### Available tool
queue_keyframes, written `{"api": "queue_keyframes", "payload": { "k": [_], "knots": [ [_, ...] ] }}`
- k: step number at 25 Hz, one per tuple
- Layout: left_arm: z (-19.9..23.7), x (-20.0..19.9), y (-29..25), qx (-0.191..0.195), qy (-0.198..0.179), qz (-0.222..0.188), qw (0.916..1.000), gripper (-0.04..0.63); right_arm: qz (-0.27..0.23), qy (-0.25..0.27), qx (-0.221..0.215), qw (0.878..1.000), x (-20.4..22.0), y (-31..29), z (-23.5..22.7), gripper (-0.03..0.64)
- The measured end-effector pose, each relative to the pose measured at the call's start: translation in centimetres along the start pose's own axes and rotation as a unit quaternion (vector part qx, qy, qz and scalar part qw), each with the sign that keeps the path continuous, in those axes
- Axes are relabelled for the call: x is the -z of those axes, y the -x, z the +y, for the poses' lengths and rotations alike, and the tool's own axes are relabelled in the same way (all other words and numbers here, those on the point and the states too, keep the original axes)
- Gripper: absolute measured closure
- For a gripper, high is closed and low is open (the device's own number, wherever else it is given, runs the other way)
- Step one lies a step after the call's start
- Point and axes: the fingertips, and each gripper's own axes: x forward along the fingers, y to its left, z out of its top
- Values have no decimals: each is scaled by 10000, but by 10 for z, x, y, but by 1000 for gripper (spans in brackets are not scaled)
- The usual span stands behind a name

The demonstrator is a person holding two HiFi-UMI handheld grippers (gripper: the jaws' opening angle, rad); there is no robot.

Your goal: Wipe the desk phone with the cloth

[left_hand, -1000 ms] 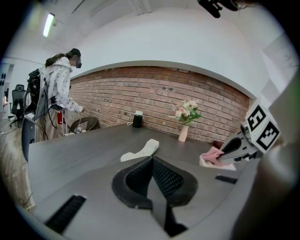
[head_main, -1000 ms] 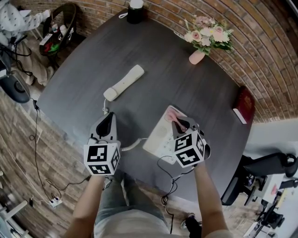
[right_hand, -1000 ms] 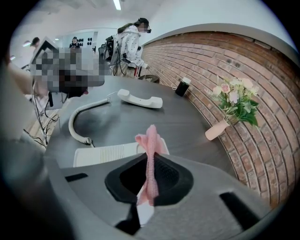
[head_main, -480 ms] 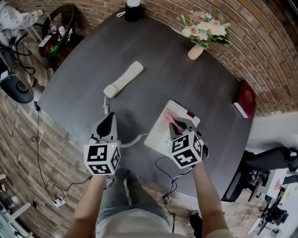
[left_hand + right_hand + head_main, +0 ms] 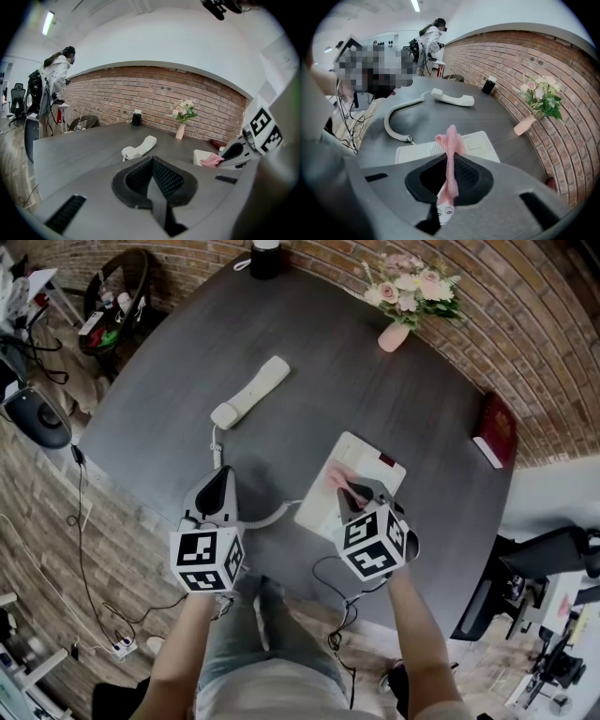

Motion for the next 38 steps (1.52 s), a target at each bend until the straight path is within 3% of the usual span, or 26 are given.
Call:
{"api": "queue_keyframes", "payload": {
  "k": [38],
  "knots": [
    [-4,21,22,22,-51,112,9999,592,28,-112,-750,9971,20,9,80,596]
  ]
}}
